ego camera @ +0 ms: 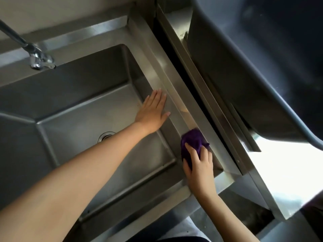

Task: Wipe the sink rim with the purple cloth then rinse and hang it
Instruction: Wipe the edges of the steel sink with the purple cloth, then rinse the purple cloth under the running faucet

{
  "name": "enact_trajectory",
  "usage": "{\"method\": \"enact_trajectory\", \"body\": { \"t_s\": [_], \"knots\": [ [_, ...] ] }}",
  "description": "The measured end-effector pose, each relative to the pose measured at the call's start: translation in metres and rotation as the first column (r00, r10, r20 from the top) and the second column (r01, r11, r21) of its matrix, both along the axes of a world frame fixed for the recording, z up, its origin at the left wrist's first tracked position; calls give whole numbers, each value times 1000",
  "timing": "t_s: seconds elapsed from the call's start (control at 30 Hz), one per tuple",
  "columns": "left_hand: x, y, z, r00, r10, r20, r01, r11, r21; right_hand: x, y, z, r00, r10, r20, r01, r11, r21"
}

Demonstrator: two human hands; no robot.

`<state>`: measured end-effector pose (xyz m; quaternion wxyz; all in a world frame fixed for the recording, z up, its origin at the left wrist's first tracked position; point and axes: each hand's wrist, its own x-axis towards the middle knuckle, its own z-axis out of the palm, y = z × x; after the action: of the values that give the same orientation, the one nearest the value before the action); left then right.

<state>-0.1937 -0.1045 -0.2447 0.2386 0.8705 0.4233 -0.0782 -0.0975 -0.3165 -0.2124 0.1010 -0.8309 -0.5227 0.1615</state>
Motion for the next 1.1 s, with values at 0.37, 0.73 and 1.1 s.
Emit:
{"method": "enact_trajectory", "body": {
  "t_s": [0.37, 0.73, 1.1],
  "knots": [
    [-29, -42, 49, 719, 671, 184, -249, 495, -833, -12, 71, 31, 567, -95, -818, 66, 995, -70],
    [-158, -31, 61, 225, 970, 88, -368, 169, -914, -88, 153, 36, 596, -2, -803, -218, 962, -164],
    [-265, -27, 69, -50, 996, 76, -199, 65, -978, -199, 245, 49, 598, 226, -769, -479, 870, -116]
  ]
}}
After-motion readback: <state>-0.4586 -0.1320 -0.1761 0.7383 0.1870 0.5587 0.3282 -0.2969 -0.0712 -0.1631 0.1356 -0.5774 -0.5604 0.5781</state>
